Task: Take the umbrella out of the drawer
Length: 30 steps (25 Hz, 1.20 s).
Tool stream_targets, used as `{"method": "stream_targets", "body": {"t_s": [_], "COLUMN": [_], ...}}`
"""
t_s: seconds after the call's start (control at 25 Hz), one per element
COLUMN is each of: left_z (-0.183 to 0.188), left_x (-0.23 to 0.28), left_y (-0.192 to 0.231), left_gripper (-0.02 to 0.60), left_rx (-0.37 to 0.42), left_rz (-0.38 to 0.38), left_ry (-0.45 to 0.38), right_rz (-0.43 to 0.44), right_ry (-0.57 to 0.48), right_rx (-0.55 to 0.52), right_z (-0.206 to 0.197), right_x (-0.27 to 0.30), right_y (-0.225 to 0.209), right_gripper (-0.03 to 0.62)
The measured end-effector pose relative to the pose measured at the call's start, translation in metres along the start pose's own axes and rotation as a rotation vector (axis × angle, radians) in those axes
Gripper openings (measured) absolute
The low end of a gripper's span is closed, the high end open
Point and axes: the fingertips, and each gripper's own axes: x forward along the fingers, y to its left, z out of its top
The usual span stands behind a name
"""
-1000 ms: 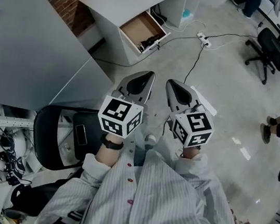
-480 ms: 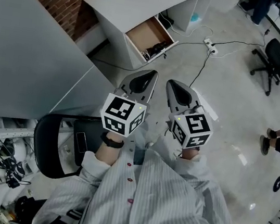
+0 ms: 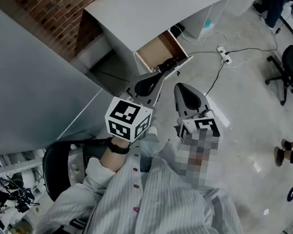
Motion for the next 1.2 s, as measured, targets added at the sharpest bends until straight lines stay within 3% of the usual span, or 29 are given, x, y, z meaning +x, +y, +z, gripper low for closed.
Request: {"method": "stream_targets", "body": {"t_s": [0.4, 0.72, 1.2], "left_z": [-0.011, -0.025, -0.013], "left_x": [0.023, 0.044, 0.130], "left_y": [0.044, 0.069, 0.113], "left_gripper": [0.009, 0.009, 0.009], "left_rx": [-0.015, -0.036, -0.038], "left_rz": [-0.046, -0.038, -0.021], "left_ry": [0.040, 0.069, 0.077], "right_rz": [-0.058, -0.068, -0.046], "right_ry": [0.031, 0.061, 0.075], "right_rx": [0.033, 0.095, 0.099], "right_z": [-0.003, -0.018, -0.002], "right_x": [0.049, 0.077, 0.146], "right_y": [-0.015, -0.040, -0.108], "right_gripper": [0.035, 0.035, 0.035]}}
